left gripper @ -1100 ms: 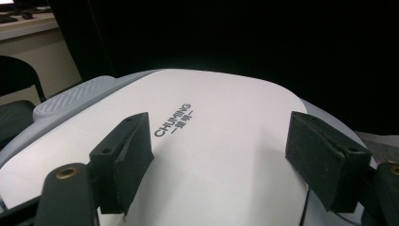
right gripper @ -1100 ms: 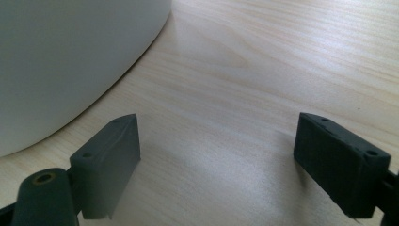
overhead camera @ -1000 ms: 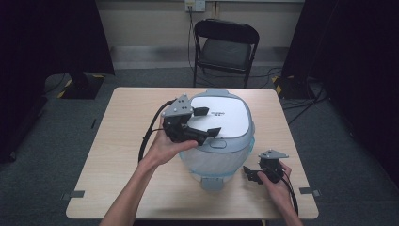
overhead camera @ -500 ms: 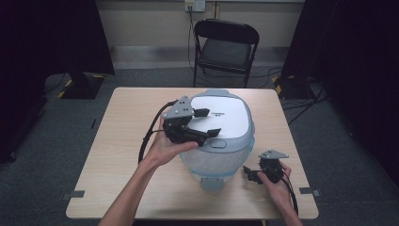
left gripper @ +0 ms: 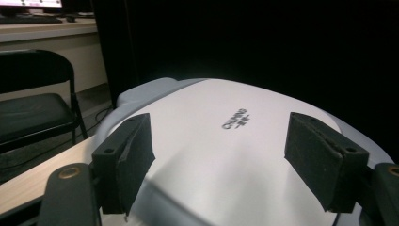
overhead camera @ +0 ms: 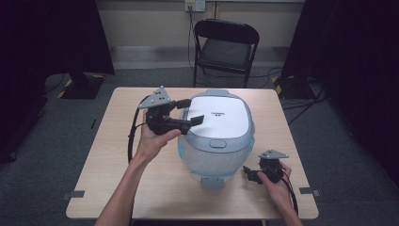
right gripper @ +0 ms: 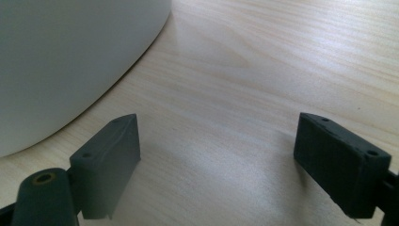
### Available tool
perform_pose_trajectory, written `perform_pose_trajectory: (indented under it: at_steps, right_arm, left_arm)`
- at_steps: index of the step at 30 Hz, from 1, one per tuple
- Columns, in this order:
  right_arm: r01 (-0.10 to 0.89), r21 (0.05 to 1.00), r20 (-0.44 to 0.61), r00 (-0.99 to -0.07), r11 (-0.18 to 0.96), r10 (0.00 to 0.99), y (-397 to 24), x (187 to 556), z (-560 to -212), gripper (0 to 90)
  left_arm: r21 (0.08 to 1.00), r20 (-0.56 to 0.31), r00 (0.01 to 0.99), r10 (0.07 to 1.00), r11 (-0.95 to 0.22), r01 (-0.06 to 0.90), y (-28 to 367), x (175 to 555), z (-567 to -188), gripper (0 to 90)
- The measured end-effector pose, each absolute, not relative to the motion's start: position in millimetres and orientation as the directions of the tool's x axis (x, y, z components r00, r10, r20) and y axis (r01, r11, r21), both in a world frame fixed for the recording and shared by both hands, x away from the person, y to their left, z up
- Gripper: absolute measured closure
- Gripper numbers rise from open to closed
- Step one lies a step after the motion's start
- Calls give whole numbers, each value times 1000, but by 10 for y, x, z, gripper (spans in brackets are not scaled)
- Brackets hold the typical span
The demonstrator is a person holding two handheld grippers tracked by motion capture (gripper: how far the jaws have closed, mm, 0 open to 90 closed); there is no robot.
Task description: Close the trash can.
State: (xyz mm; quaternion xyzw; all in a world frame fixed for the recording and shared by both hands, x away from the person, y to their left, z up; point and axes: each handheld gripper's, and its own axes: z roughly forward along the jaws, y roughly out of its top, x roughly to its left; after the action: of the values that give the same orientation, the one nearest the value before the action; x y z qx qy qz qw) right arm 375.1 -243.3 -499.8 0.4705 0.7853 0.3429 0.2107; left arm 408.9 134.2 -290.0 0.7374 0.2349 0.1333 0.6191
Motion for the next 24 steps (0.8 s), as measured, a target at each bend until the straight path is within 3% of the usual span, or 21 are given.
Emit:
perform_pose_trajectory:
  at_steps: [7, 24]
  right_arm:
    - [594, 737, -8, -468, 322, 884, -2433, 3751, -4998, 137]
    - [592, 737, -13, -469, 325, 883, -2433, 3749, -4999, 139]
  left_arm:
    - [976, -120, 824, 554, -88, 201, 1579, 4096, -2894, 226]
    - [964, -74, 743, 665, -144, 225, 1877, 4040, -2948, 207]
